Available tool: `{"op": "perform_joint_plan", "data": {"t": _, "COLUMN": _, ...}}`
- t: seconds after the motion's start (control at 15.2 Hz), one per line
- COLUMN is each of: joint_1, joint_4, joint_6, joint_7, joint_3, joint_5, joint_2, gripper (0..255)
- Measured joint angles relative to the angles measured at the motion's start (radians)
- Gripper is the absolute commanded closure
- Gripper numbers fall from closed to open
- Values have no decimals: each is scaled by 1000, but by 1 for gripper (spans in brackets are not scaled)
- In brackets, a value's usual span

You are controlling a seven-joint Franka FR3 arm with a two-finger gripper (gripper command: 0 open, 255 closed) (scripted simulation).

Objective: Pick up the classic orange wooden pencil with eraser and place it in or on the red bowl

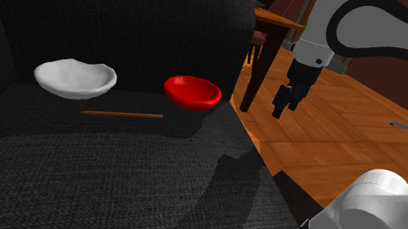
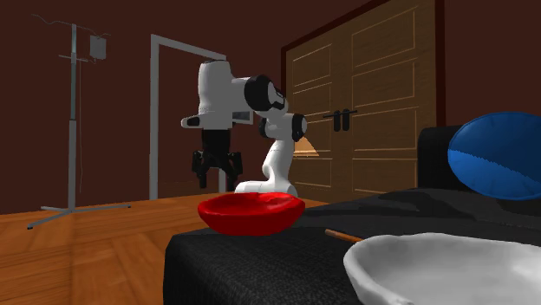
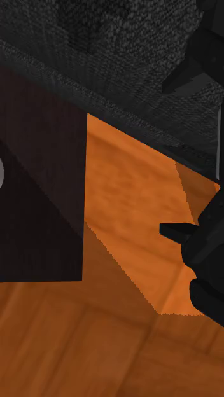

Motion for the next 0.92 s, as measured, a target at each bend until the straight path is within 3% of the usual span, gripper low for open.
{"op": "perform_joint_plan", "data": {"t": 0.26, "joint_1": 28, "joint_4": 41, "joint_6": 35, "joint_7": -20, "joint_3": 23, "joint_5": 7, "joint_2": 68, "gripper": 0}}
{"op": "perform_joint_plan", "data": {"t": 0.92, "joint_1": 133, "joint_4": 282, "joint_6": 122, "joint_7": -129, "joint_3": 124, "joint_5": 0, "joint_2": 359, "gripper": 0}}
